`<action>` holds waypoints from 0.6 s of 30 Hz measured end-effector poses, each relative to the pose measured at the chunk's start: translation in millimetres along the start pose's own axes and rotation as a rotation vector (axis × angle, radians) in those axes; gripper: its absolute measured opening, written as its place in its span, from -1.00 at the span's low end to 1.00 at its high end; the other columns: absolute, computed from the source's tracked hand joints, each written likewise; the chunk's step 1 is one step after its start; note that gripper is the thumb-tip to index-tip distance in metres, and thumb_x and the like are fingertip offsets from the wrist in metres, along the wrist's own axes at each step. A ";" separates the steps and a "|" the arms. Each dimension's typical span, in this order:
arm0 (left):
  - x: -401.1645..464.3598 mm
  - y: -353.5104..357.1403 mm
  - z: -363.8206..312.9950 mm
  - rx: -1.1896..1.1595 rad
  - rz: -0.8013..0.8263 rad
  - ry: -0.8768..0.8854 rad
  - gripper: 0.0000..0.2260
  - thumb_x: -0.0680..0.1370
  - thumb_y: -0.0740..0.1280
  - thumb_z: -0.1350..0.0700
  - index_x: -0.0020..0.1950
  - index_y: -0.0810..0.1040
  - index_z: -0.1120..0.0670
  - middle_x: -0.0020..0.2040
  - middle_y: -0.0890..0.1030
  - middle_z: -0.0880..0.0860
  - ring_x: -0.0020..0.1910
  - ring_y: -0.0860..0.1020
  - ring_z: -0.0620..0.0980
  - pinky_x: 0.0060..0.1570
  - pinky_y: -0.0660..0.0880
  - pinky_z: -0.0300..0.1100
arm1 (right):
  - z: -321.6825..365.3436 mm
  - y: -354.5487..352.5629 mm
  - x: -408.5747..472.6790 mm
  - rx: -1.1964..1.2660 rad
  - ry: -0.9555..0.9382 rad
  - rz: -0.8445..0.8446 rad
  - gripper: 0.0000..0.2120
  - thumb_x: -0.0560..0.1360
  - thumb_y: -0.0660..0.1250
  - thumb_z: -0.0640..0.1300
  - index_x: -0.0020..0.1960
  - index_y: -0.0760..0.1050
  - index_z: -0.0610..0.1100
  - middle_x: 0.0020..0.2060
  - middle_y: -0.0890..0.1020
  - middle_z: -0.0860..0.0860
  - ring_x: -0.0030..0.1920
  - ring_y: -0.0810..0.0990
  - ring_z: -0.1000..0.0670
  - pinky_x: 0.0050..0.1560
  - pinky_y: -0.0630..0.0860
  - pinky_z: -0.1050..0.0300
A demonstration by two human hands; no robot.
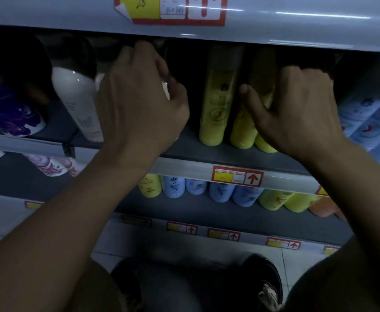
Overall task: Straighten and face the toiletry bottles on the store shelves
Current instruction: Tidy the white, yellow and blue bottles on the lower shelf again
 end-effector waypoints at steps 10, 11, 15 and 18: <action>-29.2 26.1 -62.3 -0.041 0.029 0.423 -0.75 0.57 0.37 0.10 0.17 0.55 0.22 0.08 0.50 0.27 0.12 0.47 0.28 0.09 0.40 0.12 | -44.8 -11.7 -32.6 0.027 0.080 -0.147 -0.67 0.61 0.31 -0.01 -0.01 0.38 -0.29 -0.10 0.48 -0.29 -0.05 0.44 -0.32 -0.04 0.25 -0.12; -26.7 29.1 -67.4 -0.044 0.031 0.431 -0.75 0.57 0.36 0.10 0.16 0.54 0.23 0.08 0.51 0.27 0.11 0.47 0.28 0.08 0.40 0.10 | -48.6 -13.6 -32.5 0.047 0.091 -0.156 -0.67 0.60 0.33 -0.02 0.01 0.39 -0.32 -0.09 0.49 -0.30 -0.03 0.45 -0.33 -0.03 0.25 -0.11; -27.0 46.4 -87.9 -0.206 0.087 0.298 -0.79 0.58 0.36 0.07 0.12 0.53 0.17 -0.01 0.54 0.11 -0.01 0.55 0.11 -0.08 0.40 -0.11 | -61.2 -14.4 -36.0 0.168 0.249 -0.156 -0.62 0.57 0.38 -0.02 0.11 0.40 -0.33 0.04 0.49 -0.32 0.12 0.45 -0.34 -0.01 0.22 0.00; -28.8 62.1 -96.9 -0.353 0.161 0.107 -0.83 0.54 0.39 0.04 0.06 0.59 0.09 -0.04 0.66 -0.04 -0.12 0.64 -0.05 -0.04 0.58 -0.05 | -70.4 -10.8 -45.4 0.310 0.403 -0.105 -0.63 0.56 0.41 -0.02 0.17 0.38 -0.26 0.10 0.49 -0.23 0.13 0.48 -0.24 -0.07 0.20 0.18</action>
Point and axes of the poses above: each hand's wrist, its own x-axis towards the middle knuckle, its own y-axis out of the palm, z = x × y, the point moved 2 cm from there along x, towards the middle knuckle
